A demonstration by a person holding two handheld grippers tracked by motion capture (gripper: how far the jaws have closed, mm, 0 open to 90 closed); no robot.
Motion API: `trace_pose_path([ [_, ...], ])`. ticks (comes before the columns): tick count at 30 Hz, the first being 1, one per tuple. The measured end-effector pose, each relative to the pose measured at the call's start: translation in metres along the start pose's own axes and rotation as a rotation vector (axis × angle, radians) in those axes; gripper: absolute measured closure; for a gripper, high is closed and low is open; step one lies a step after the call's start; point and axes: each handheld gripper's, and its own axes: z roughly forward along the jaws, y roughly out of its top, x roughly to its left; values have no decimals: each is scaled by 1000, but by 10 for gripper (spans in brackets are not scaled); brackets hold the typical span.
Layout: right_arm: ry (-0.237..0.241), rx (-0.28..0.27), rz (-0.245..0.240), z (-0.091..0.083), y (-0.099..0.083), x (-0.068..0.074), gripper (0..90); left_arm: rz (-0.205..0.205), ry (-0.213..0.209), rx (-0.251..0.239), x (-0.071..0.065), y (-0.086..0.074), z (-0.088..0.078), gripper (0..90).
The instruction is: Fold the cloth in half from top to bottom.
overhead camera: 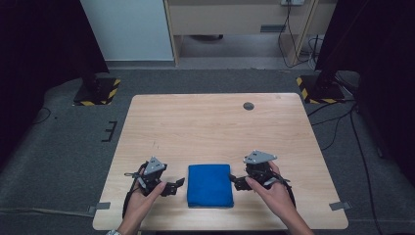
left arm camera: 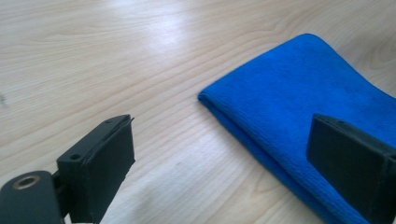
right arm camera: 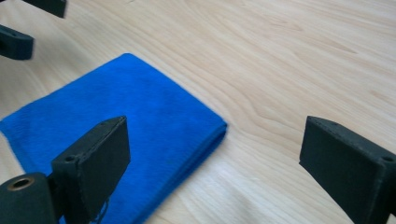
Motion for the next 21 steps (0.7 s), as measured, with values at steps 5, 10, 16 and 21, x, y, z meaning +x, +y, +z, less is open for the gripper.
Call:
trace_pose_path([
  [5,-24,-3,17,-5,-3,-10,90,-25,25,-15,10,-2,-4,73],
  [10,-45,-9,23,-9,-5,-18,90,-39,47,-26,19,-4,-8,73],
  [16,-67,-15,49,-15,-8,-31,90,-53,65,-32,29,-6,-14,73],
  [21,-90,-21,68,-20,-12,-41,91,-72,79,-44,35,-8,-19,73],
])
